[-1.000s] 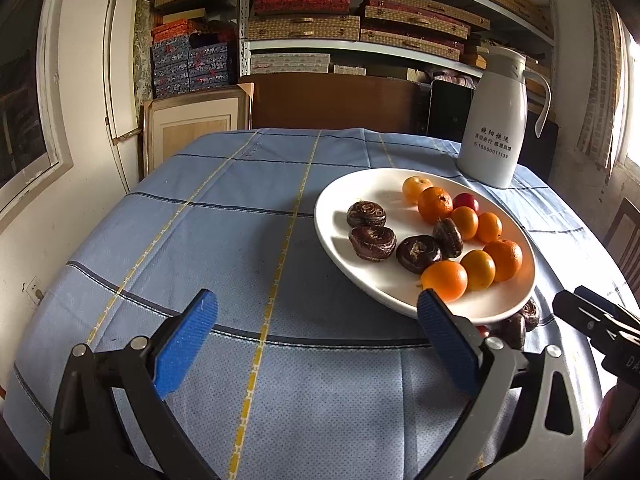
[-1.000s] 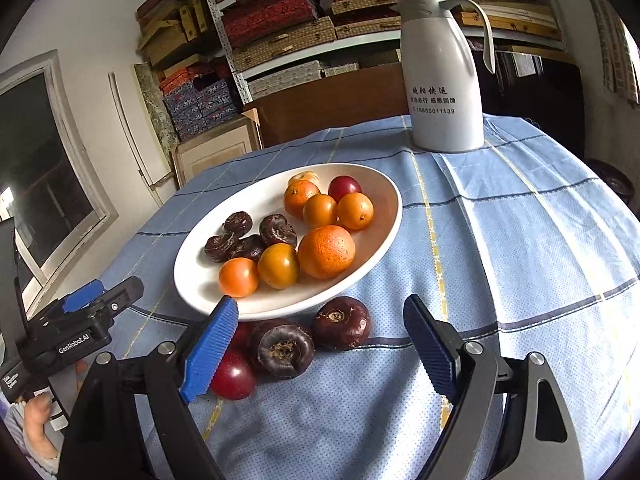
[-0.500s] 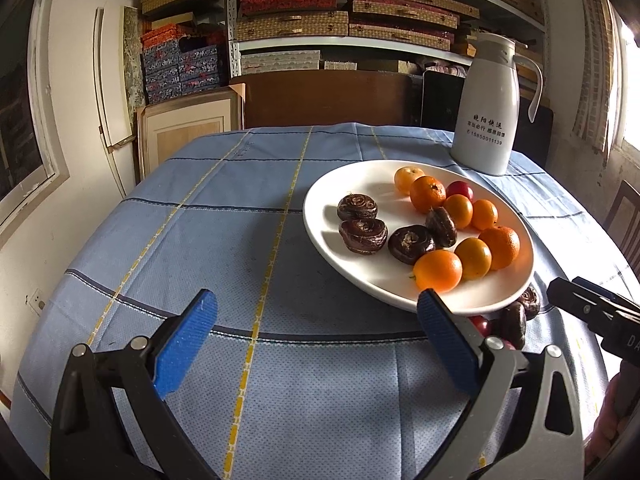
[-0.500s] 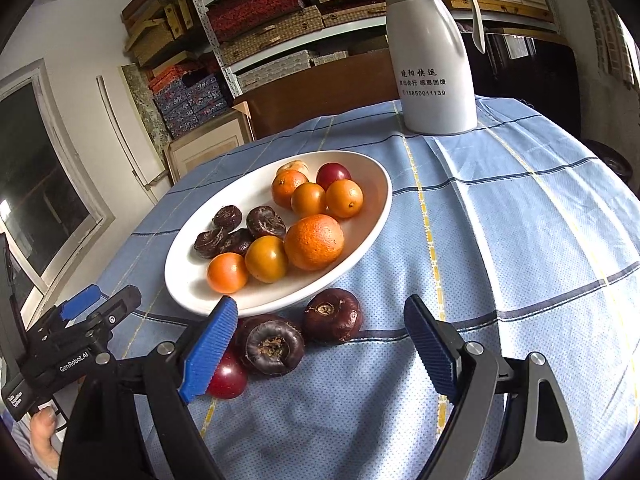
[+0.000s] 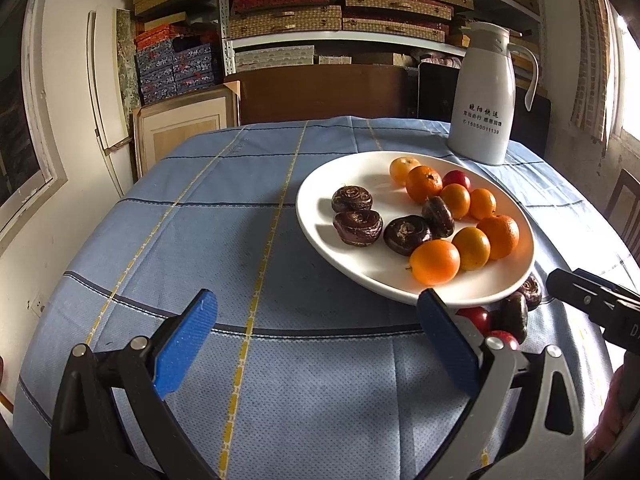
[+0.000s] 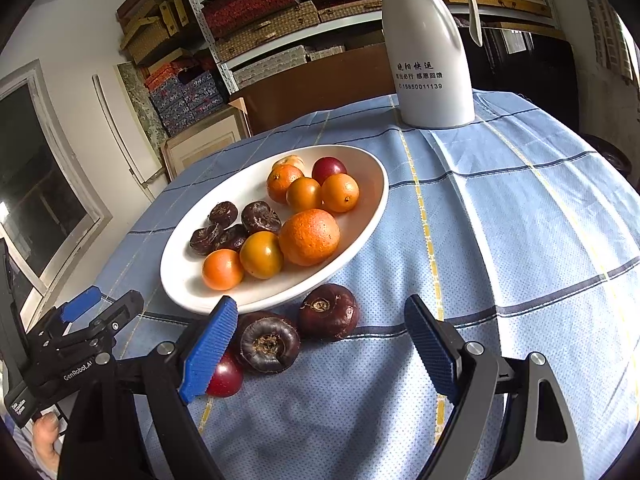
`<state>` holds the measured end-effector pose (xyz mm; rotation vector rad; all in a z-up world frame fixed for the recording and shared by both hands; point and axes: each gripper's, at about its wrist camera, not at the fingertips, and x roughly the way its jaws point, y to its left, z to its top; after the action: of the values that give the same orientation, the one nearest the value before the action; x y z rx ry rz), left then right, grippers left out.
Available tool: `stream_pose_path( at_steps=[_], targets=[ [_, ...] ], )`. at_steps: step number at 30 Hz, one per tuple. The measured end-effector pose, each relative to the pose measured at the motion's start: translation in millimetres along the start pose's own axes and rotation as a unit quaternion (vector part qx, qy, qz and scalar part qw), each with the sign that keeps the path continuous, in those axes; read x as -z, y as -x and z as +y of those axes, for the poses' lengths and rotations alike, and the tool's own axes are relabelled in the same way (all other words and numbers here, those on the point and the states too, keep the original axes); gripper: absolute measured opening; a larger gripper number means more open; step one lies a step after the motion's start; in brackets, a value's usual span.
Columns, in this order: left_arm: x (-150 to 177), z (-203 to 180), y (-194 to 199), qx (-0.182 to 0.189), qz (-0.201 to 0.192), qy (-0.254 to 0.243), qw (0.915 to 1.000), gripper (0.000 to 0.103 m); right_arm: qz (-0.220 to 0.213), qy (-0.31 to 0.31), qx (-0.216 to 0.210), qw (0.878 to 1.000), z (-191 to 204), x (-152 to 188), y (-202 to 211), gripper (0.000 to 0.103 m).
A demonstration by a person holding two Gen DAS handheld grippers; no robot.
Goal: Organize fruits
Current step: 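Withdraw both tools from the plate toward the fruit on the cloth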
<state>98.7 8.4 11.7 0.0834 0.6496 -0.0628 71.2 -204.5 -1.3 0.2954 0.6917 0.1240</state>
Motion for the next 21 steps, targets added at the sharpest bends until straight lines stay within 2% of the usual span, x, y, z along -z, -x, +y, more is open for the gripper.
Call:
stream_pose_path(
  at_steps=[3, 8, 15, 21],
  targets=[
    [2.0, -4.1, 0.6, 0.01, 0.004, -0.008, 0.9999, 0.098, 0.001, -0.002, 0.0, 1.0, -1.0, 0.0, -0.5, 0.086],
    [9.3, -23.1, 8.4, 0.054, 0.004, -0.047, 0.9974, 0.098, 0.008, -0.009, 0.002, 1.0, -4.6, -0.4, -2.8, 0.086],
    [20.4, -58.6, 12.1, 0.105, 0.016, -0.122, 0.9869, 0.098, 0.011, -0.025, 0.004, 1.0, -10.5, -1.0, -2.9, 0.086],
    [28.3, -87.9, -11.1, 0.096, 0.072, -0.179, 0.9765, 0.098, 0.01, -0.033, -0.001, 0.999, -12.7, -1.7, -1.0, 0.086]
  ],
)
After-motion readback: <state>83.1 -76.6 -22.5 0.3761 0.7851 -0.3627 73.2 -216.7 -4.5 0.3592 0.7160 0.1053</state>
